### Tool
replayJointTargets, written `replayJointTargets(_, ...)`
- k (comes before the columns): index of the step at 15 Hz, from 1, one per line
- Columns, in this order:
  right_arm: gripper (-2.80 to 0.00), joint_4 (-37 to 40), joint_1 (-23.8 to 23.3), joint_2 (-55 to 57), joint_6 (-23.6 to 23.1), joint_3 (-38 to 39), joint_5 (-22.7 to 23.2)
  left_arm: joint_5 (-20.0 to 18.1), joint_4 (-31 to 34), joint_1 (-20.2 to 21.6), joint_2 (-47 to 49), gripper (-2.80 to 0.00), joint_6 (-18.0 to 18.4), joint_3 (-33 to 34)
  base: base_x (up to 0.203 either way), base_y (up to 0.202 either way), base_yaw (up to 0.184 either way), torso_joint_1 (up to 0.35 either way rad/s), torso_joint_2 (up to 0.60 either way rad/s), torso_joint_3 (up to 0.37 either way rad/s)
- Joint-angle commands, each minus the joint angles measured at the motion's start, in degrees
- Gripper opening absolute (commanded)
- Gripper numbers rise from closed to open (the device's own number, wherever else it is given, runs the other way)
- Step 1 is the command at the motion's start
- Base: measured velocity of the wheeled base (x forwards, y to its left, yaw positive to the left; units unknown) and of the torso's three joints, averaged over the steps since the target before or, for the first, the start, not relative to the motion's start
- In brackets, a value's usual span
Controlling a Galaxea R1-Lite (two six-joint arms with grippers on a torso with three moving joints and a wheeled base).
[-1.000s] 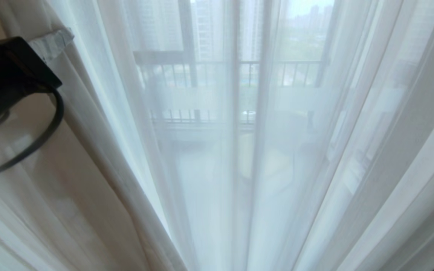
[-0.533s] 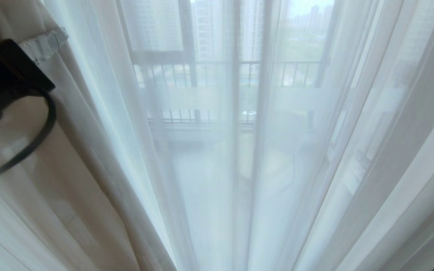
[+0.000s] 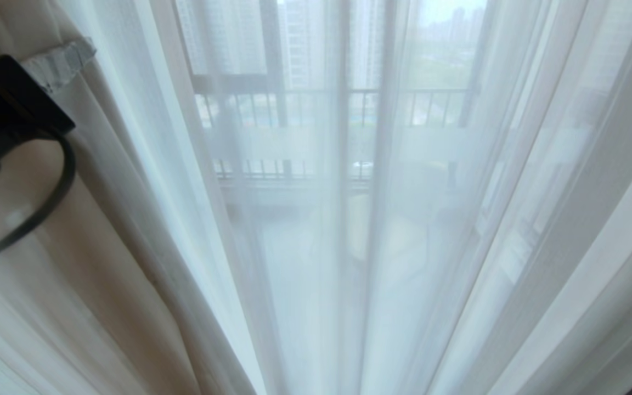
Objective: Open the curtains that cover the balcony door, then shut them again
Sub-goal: Close the inner curtains on both sides
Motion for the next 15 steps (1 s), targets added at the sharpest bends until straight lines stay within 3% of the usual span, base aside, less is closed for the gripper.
replayJointTargets(1,-2.8,-0.01,0.01,0.07,-0.04,0.0,0.0,-0.05,-0.27,-1.18,0.18,-2.8,-0.06,-0.37,0.0,0.0,0.0,0.0,0.0,0.0)
replayJointTargets(8,-2.8,-0.01,0.01,0.07,-0.04,0.0,0.0,0.3,4.97,-19.02,5.52,-2.8,1.59,-5.55,0.0,0.0,0.0,0.0,0.0,0.0)
replayJointTargets(11,-2.8,-0.01,0.01,0.07,-0.04,0.0,0.0,0.3,4.87,-22.81,9.56,-2.8,2.63,-8.56,0.0,0.0,0.0,0.0,0.0,0.0)
replayJointTargets(15,-2.8,-0.01,0.01,0.07,-0.04,0.0,0.0,0.85,4.65,-23.11,10.18,-2.8,2.58,-8.68,0.0,0.0,0.0,0.0,0.0,0.0)
